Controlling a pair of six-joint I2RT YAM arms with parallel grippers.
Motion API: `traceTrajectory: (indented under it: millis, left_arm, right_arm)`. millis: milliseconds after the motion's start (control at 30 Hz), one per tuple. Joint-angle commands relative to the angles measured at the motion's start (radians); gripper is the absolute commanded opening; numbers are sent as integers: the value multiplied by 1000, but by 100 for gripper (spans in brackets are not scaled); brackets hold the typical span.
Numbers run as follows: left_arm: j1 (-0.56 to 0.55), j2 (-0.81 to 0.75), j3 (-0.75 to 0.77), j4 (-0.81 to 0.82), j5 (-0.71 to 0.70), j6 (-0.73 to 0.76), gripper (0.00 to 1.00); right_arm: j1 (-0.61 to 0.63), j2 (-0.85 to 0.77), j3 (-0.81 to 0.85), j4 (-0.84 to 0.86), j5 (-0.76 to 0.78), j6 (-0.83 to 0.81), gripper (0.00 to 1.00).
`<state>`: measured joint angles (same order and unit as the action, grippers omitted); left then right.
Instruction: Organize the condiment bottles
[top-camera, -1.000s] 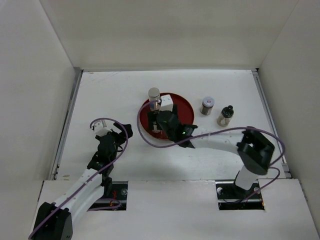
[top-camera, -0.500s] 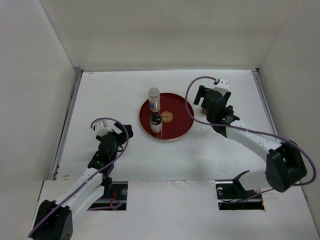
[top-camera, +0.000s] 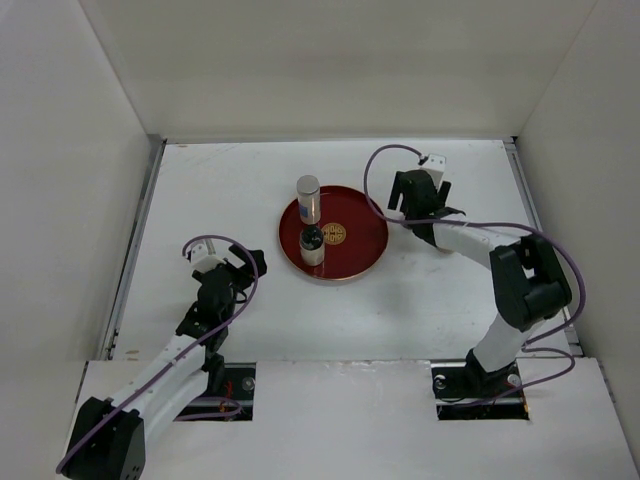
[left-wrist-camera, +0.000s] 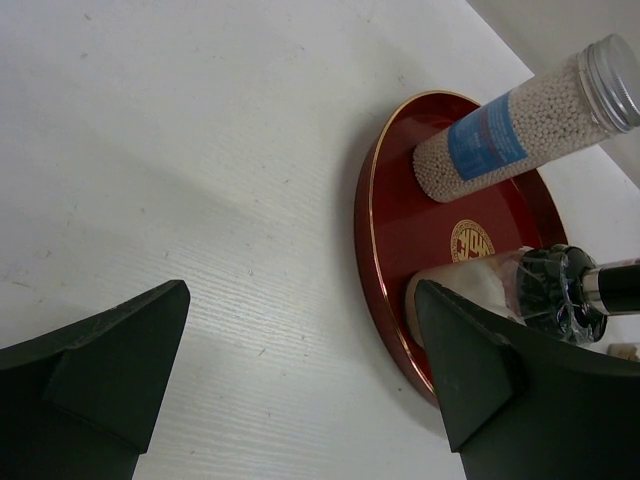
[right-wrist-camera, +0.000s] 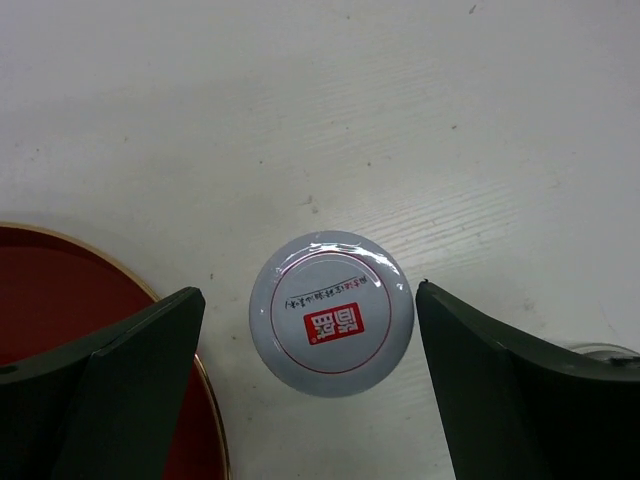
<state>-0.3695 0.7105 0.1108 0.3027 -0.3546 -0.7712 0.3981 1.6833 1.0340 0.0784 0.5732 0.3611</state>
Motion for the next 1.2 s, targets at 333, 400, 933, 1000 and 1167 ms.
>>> traceTrajectory:
  millis: [333,400,933,1000,1167]
  left_arm:
    - [-19,-20,15,27,-32,27,100]
    - [-41,-22,35,3,-37,44,100]
    - [-203,121,214,-215,-302,55,100]
    - [-200,136,222,-217,-334,21,100]
    - [-243,150,250,-258,-441,-7,100]
  right_arm:
    - [-12,-68,43,64,13,21,58]
    - [8,-115,44,66,25,12,57]
    - [255,156,388,29,-84,-42,57]
    - [259,205,435,21,-98,-40,57]
    - [261,286,503,-3,-107,-22,58]
